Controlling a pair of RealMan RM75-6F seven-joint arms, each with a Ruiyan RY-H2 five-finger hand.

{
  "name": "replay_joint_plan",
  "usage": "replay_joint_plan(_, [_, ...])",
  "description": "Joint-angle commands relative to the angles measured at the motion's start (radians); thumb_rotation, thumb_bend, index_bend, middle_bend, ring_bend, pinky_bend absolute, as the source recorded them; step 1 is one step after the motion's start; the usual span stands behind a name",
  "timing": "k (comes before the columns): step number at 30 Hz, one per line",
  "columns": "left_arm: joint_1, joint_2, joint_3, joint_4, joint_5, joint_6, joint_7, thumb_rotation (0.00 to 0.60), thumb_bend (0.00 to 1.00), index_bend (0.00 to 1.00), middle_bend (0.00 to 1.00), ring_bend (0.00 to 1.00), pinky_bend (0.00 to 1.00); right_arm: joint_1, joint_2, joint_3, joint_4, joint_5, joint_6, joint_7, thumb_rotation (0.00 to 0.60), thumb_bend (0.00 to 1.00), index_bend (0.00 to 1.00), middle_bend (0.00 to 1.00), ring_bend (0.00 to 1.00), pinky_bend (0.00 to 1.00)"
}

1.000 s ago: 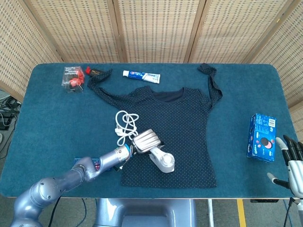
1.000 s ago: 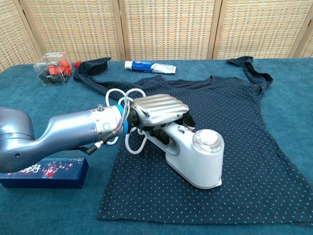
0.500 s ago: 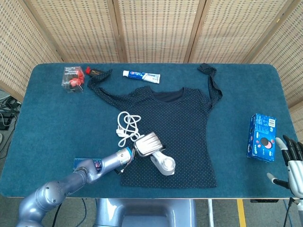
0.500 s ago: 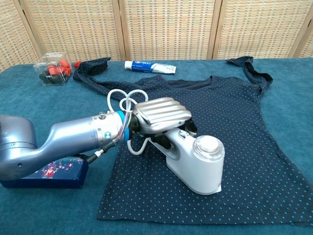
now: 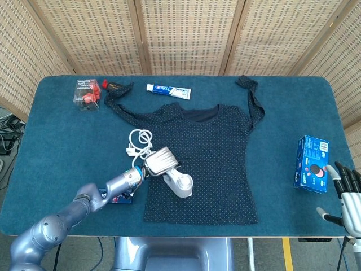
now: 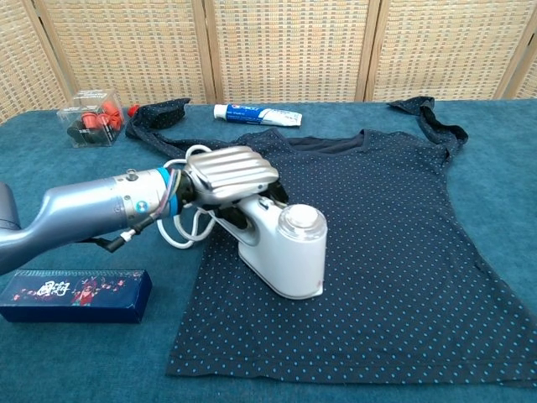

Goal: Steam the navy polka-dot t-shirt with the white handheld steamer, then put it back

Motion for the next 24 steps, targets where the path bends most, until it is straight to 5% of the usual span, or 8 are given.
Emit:
replay_joint_plan(1, [0.006,0.014,0.003,-0.002,0.001,0.009,-0.002,0.600,0.74,1.00,0.87,0.77,0.85,-0.001,0.000,0.000,-0.001,0.000,0.001,-0.001,0.600,0.00,0.03,0.00,0.00,0.00])
replay_joint_plan(24, [0.006,0.054,0.095,-0.162,0.147,0.185,-0.014,0.600,0.74,1.00,0.87,0.77,0.85,-0.004,0.004,-0.003,-0.007,-0.008,0.009,-0.002,0.600,0.00,0.03,0.00,0.00,0.00])
